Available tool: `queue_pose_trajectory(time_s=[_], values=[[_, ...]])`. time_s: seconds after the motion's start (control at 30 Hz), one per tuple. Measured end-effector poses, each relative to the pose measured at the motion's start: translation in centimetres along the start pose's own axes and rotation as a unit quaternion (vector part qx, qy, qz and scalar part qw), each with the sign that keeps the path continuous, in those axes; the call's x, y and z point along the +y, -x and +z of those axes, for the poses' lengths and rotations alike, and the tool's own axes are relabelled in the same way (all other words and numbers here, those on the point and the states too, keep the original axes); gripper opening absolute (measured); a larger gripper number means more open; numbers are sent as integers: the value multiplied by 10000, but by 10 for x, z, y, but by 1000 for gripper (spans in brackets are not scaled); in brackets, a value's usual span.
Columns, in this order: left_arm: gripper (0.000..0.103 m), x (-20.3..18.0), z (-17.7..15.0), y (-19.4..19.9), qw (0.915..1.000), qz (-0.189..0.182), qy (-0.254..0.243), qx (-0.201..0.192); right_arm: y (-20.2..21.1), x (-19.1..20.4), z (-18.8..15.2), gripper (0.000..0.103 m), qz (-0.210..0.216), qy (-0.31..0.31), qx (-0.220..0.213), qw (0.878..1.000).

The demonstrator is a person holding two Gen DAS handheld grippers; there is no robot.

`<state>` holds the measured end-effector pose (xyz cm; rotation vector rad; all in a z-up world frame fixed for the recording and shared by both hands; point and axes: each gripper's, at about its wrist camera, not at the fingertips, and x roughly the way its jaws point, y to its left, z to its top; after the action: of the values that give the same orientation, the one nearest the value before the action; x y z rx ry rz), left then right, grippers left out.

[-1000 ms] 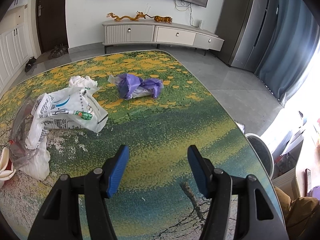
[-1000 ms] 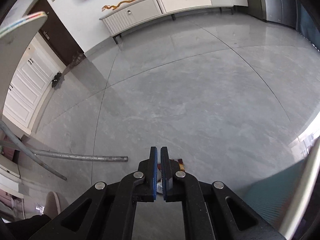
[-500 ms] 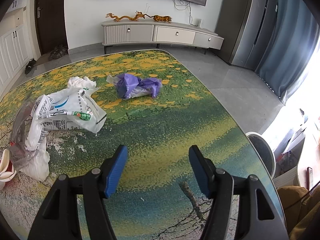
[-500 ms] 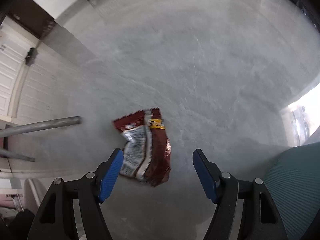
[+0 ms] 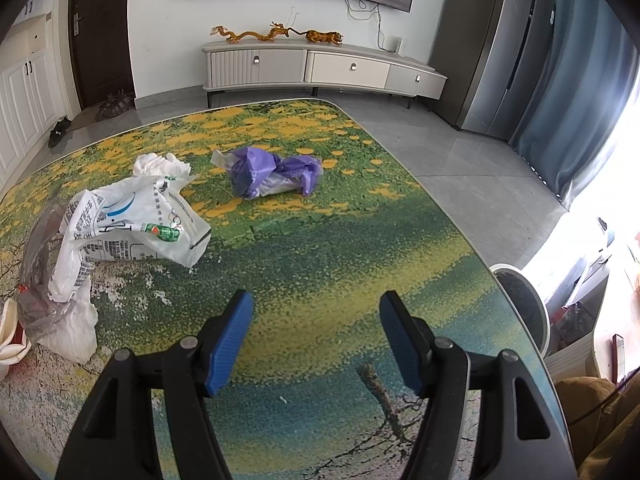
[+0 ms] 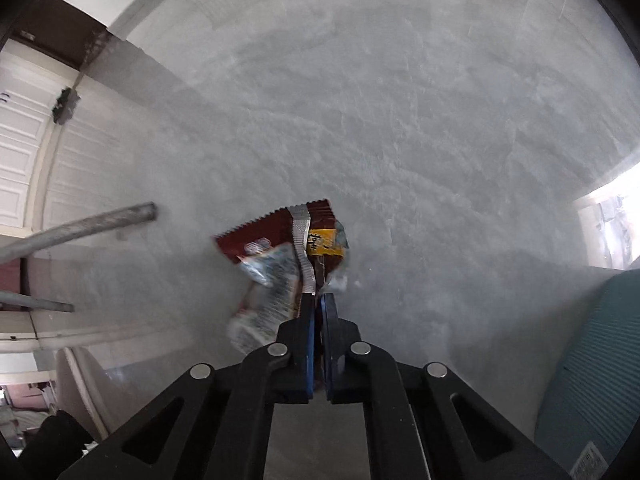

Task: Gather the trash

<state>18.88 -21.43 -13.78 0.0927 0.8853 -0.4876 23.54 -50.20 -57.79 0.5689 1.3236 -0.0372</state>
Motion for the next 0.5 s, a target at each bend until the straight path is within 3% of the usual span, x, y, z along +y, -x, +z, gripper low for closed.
queue_pose_trajectory(time_s=[0.17,0.33,0.5], values=[[64,0,0,0,10000,-31,23,-5,67,17,2,2,388,60,-678,9969],[64,1,0,1,10000,-52,38,-8,163,39,-6,2,574,277,-1566,9856],[64,4,1,1,9999,-114,90,-20,263,35,-33,2,119,281,-2428,9696]])
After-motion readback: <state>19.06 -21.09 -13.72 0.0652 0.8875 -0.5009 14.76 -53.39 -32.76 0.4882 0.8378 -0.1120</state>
